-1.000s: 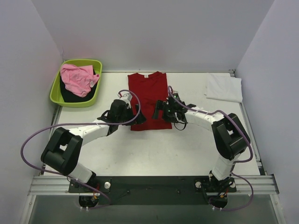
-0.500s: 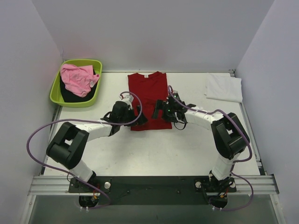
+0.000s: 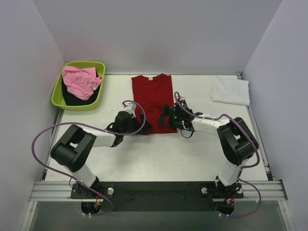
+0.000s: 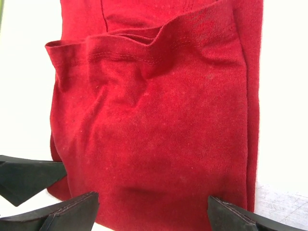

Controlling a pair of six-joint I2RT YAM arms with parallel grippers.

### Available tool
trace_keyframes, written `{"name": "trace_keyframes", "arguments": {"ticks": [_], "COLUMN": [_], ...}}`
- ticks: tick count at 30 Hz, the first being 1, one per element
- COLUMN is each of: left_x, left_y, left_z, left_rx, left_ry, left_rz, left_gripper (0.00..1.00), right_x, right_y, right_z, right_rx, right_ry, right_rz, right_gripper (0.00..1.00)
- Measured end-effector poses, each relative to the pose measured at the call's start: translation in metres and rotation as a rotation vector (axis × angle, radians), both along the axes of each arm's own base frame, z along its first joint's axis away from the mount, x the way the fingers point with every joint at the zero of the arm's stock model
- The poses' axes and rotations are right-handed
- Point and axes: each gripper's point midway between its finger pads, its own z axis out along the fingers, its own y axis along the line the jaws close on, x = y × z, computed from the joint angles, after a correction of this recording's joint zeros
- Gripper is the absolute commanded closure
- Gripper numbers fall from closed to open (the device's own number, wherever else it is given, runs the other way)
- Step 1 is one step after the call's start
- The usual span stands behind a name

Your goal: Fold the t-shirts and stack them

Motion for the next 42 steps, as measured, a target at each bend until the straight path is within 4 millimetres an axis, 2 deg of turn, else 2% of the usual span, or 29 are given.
{"name": "trace_keyframes", "arguments": {"ticks": [3, 5, 11, 18, 25, 28, 33, 38, 40, 42], "left_x": [-0.006, -0.017, -0.067, -0.114, -0.147, -0.164, -0.190, -0.201, -0.201, -0.201], "left_y": [0.002, 0.004, 0.011, 0.026, 0.041, 0.044, 0.046, 0.053, 0.055, 0.056], "left_z": [0.000, 0.001, 0.001, 0.000, 0.001, 0.001, -0.001, -0.003, -0.001, 0.002], "left_rx": [-0.007, -0.008, 0.013, 0.028, 0.029, 0.033, 0.052, 0.095, 0.117, 0.137], "left_ry": [-0.007, -0.003, 0.061, 0.113, 0.141, 0.150, 0.169, 0.183, 0.189, 0.198], "left_rz": [0.006, 0.010, 0.001, 0.019, 0.039, 0.034, 0.013, 0.016, 0.023, 0.029], "left_gripper": [0.05, 0.04, 0.05, 0.05, 0.05, 0.05, 0.04, 0.05, 0.04, 0.05], "right_x": [-0.002, -0.007, -0.035, -0.092, -0.158, -0.178, -0.193, -0.202, -0.203, -0.200], "right_y": [-0.001, -0.003, -0.003, 0.002, 0.007, 0.005, -0.003, -0.023, -0.032, -0.034], "right_z": [0.000, 0.000, -0.001, -0.003, -0.006, -0.008, -0.010, -0.010, -0.003, 0.012], "right_rx": [0.012, 0.014, 0.003, -0.040, -0.094, -0.120, -0.166, -0.254, -0.293, -0.291], "right_ry": [-0.025, -0.038, -0.039, -0.024, -0.026, -0.028, -0.028, -0.030, -0.039, -0.065], "right_rz": [-0.004, -0.005, 0.004, 0.039, 0.088, 0.094, 0.074, 0.060, 0.056, 0.045], "right_gripper": [0.00, 0.00, 0.00, 0.00, 0.00, 0.00, 0.00, 0.00, 0.00, 0.00]}}
